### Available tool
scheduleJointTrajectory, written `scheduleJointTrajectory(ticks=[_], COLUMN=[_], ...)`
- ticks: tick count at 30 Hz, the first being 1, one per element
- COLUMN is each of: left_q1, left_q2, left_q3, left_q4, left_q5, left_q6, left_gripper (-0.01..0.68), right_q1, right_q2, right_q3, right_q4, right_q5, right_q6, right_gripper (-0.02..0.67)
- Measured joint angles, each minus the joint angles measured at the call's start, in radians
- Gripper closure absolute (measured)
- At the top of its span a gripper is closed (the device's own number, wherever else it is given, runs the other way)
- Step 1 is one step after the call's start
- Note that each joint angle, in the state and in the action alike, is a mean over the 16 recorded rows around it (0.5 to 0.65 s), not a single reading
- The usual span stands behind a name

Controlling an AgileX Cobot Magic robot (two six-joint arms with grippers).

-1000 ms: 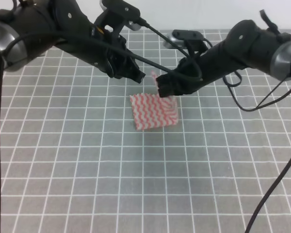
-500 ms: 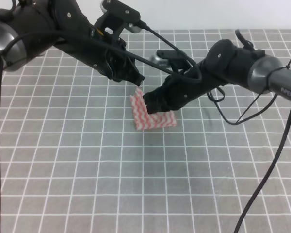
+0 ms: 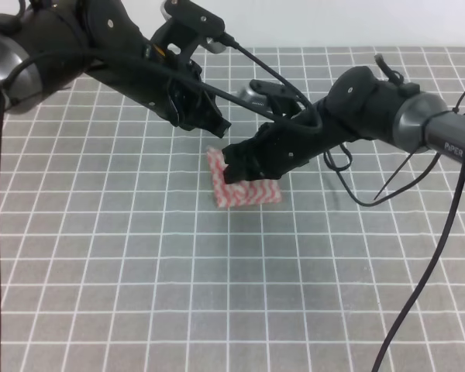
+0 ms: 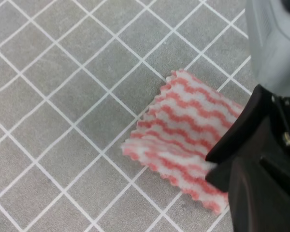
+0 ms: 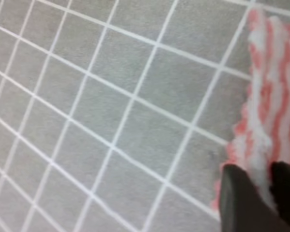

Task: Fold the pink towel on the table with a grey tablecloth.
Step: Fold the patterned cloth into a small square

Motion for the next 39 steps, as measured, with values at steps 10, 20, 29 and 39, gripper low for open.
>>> scheduleJointTrajectory(ticks=[10, 20, 29, 39], left_q1=[0.000, 0.000, 0.000, -0.001], left_q2=[-0.003, -0.004, -0.003, 0.014], left_q3=[0.000, 0.000, 0.000, 0.001], left_q4=[-0.001, -0.003, -0.003, -0.024], left_q5=[0.008, -0.001, -0.017, 0.004], left_q6=[0.002, 0.002, 0.002, 0.003], left_gripper=[0.673, 0.673, 0.673, 0.673], right_q1=[-0.013, -0.029, -0.027, -0.061], right_q2=[0.000, 0.023, 0.042, 0.005], right_q3=[0.000, 0.000, 0.000, -0.001], right_q4=[0.135, 0.064, 0.042, -0.023], right_q5=[0.061, 0.083, 0.081, 0.062], right_q6=[-0.120, -0.118, -0.105, -0.104], right_gripper=[0.525, 0.658, 0.665, 0.665])
